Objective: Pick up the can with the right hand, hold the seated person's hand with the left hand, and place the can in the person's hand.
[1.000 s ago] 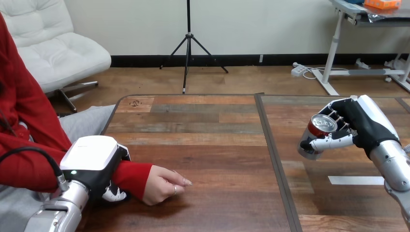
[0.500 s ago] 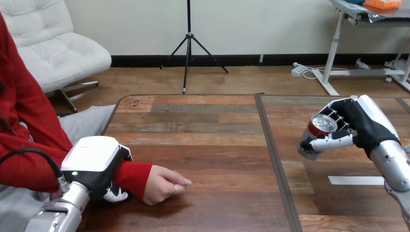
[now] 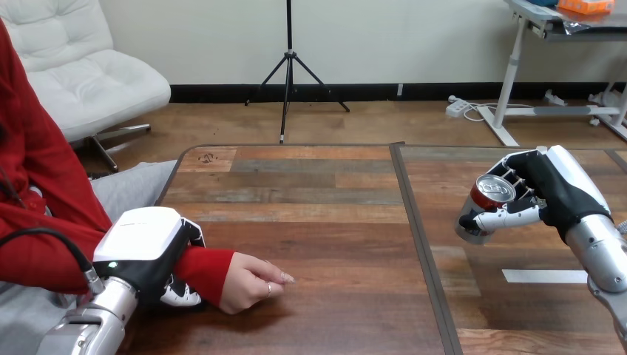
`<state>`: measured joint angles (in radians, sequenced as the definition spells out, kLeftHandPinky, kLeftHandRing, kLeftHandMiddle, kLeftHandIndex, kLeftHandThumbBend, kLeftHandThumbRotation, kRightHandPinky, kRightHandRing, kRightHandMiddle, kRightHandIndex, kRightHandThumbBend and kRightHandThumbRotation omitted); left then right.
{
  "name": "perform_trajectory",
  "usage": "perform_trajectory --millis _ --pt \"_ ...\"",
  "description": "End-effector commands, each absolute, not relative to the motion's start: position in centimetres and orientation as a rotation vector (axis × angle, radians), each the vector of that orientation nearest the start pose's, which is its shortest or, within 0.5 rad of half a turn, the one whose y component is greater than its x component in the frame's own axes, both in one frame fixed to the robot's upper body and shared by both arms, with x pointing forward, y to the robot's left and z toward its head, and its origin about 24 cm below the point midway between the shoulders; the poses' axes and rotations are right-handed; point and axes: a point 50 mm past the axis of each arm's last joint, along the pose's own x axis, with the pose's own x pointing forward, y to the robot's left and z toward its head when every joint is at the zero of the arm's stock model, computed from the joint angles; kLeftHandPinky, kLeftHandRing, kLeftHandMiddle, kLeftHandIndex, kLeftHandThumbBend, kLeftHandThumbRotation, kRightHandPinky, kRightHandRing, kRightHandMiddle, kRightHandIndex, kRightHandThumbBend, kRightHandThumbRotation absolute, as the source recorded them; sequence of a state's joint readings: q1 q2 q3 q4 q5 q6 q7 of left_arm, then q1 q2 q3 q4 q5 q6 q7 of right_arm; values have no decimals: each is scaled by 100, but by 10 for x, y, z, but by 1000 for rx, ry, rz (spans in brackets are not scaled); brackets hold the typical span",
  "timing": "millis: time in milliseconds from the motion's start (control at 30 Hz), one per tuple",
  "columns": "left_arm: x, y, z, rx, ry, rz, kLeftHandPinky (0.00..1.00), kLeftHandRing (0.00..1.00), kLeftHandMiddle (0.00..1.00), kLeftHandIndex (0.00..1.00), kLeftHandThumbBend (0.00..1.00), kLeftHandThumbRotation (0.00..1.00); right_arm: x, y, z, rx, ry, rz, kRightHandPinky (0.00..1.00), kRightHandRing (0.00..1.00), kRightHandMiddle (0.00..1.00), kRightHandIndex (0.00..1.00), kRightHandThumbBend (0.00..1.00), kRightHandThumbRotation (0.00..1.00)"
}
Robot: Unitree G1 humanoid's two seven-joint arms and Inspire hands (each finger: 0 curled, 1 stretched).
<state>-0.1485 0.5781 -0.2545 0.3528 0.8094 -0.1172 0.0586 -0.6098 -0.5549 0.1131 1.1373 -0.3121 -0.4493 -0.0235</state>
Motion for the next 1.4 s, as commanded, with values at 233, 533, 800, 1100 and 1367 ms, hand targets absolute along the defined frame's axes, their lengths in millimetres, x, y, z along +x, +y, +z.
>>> perform_trajectory --millis 233,533,800,1100,1367 --pt "277 221 39 1358 -25 -235 35 39 42 42 76 0 350 -270 79 -822 -19 -4 38 41 45 45 86 0" --pt "278 221 50 1348 -82 -186 34 39 41 43 76 0 352 -266 78 -817 -17 5 37 41 45 45 86 0" --pt "281 222 61 1309 -123 -136 33 38 41 43 78 0 353 -261 76 -791 -15 14 37 41 45 45 86 0" --pt "283 224 73 1293 -158 -99 31 37 41 42 79 0 355 -254 75 -798 -13 20 38 41 45 45 86 0" --pt "285 225 82 1297 -199 -76 31 37 41 41 80 0 359 -247 75 -798 -7 27 40 42 45 46 84 0"
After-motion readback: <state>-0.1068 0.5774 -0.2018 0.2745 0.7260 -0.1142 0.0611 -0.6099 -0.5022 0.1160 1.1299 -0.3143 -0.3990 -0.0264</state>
